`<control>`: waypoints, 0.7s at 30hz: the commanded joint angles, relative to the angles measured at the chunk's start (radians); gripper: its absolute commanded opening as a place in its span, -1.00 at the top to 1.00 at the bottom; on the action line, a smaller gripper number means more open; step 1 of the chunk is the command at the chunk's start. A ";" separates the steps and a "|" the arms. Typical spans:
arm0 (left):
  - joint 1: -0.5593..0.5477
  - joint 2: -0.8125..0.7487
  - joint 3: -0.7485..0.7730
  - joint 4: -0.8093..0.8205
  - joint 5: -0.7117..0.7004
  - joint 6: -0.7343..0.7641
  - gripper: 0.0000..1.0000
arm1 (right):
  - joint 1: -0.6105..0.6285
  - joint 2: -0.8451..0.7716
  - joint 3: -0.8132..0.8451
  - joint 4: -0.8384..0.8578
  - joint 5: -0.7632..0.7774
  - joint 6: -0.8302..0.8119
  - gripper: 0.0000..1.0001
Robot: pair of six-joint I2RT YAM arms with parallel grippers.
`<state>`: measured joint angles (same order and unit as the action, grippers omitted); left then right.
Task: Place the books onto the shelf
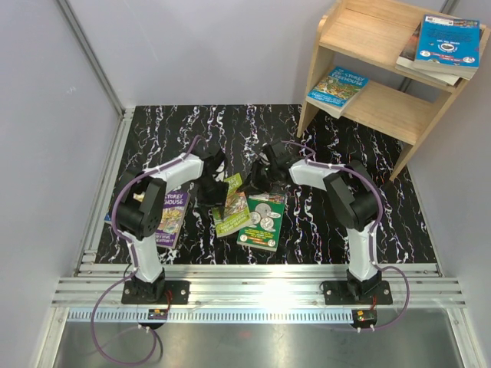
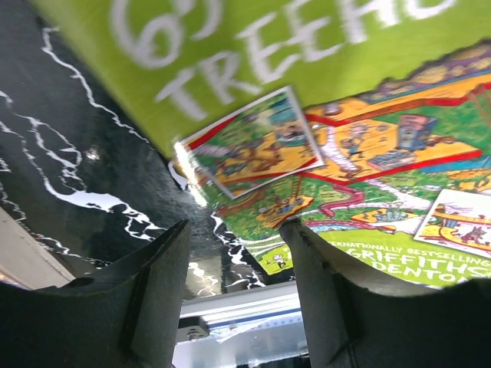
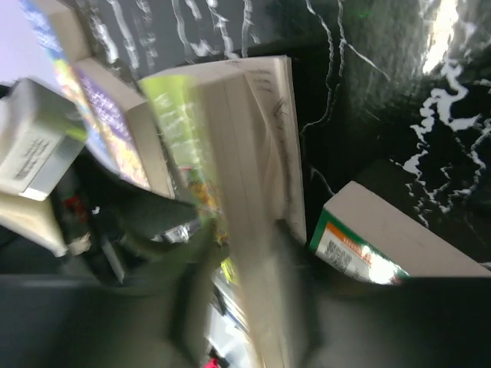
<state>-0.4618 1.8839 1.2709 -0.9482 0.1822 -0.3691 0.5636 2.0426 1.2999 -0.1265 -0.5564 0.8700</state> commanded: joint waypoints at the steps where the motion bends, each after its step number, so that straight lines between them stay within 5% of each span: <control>1: -0.023 0.026 -0.035 0.213 0.014 -0.033 -0.13 | 0.087 -0.002 0.006 0.005 -0.045 0.026 0.74; 4: -0.023 0.020 -0.039 0.220 0.023 -0.033 -0.12 | 0.085 -0.050 -0.017 -0.041 -0.017 -0.015 1.00; 11: -0.020 -0.046 -0.024 0.197 0.025 -0.039 -0.11 | 0.085 -0.206 -0.135 -0.048 -0.001 -0.029 1.00; 16: 0.000 -0.201 -0.018 0.158 0.023 -0.079 -0.34 | 0.062 -0.358 -0.114 -0.165 0.084 -0.078 1.00; 21: 0.005 -0.319 -0.022 0.155 0.040 -0.135 -0.40 | -0.060 -0.522 -0.129 -0.205 0.095 -0.062 1.00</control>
<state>-0.4618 1.6459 1.2488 -0.8322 0.2279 -0.4541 0.5831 1.6619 1.1580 -0.3290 -0.4461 0.8009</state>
